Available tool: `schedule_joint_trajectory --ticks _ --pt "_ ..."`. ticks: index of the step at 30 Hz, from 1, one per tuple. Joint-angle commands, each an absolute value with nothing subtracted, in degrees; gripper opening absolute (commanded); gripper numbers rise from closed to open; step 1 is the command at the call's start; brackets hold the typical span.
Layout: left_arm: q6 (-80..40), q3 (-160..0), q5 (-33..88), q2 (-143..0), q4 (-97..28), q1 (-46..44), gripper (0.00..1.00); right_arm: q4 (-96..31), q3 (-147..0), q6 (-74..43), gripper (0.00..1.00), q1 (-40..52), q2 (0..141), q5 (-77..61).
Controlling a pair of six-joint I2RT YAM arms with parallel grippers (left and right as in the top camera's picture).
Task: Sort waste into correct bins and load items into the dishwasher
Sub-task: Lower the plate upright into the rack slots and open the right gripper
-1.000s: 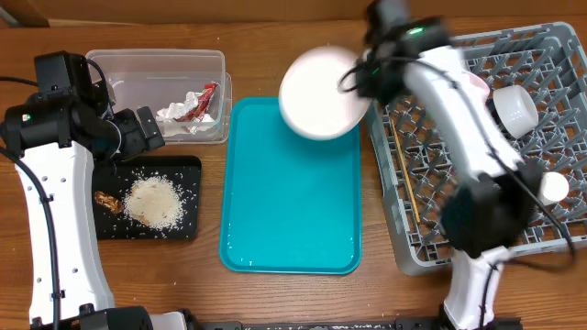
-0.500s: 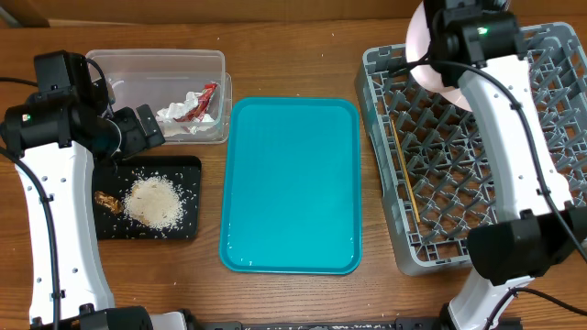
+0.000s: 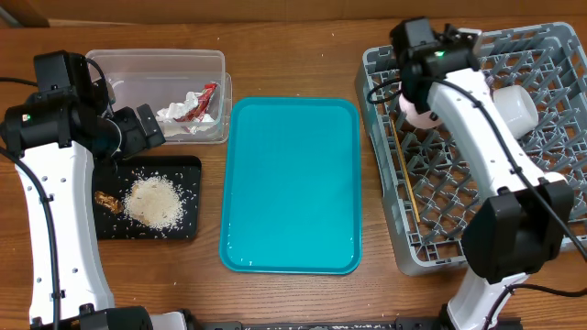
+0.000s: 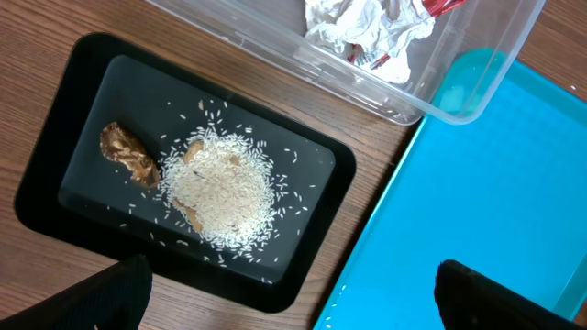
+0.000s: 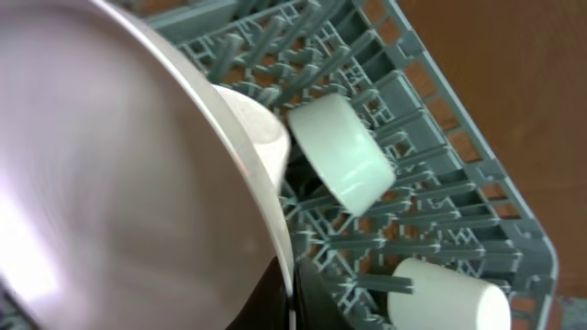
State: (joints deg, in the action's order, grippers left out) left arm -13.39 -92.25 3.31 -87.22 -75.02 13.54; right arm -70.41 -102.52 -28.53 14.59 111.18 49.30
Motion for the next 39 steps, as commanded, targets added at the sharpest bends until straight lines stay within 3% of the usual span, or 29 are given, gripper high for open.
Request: schedule_joint_trajectory --ticks 1,4,9,17,20,23,26,31,35,39 --pt "-14.0 -92.66 4.14 -87.26 -74.78 13.47 1.0 -69.89 -102.65 -30.5 0.04 16.56 110.67 48.14" --pt "-14.0 -92.68 4.14 -87.26 -74.76 13.47 1.0 -70.11 -102.65 -30.48 0.04 17.28 110.67 45.17" --pt "-13.98 -92.68 4.12 -87.24 -74.78 13.47 1.0 -70.32 -102.65 -30.52 0.19 17.28 110.54 37.45" --pt "-13.98 -92.68 4.16 -87.24 -74.76 13.47 1.0 -70.7 -102.83 -30.22 0.25 12.86 104.16 24.75" --pt "-13.93 -92.68 4.51 -87.26 -74.7 13.47 1.0 -70.3 -102.83 -29.82 0.33 10.22 99.83 21.78" --pt "-13.39 -92.68 4.58 -87.26 -74.15 13.34 1.0 -68.01 -102.83 -25.65 0.5 6.57 95.83 14.9" --pt "-10.9 -92.68 5.32 -87.26 -73.1 11.92 1.0 -65.56 -102.83 -17.43 0.6 2.52 93.97 1.1" --pt "-5.37 -92.68 7.05 -87.5 -70.78 5.54 1.0 -67.77 -102.8 -6.87 0.68 -2.55 95.2 -16.51" --pt "-5.04 -92.68 6.87 -88.07 -71.29 1.74 1.0 -72.71 -102.8 -2.04 0.75 -2.98 96.16 -17.63" --pt "-5.1 -92.68 6.9 -88.18 -75.4 1.28 1.0 -77.84 -102.8 -1.26 0.73 -3.01 96.18 -14.39"
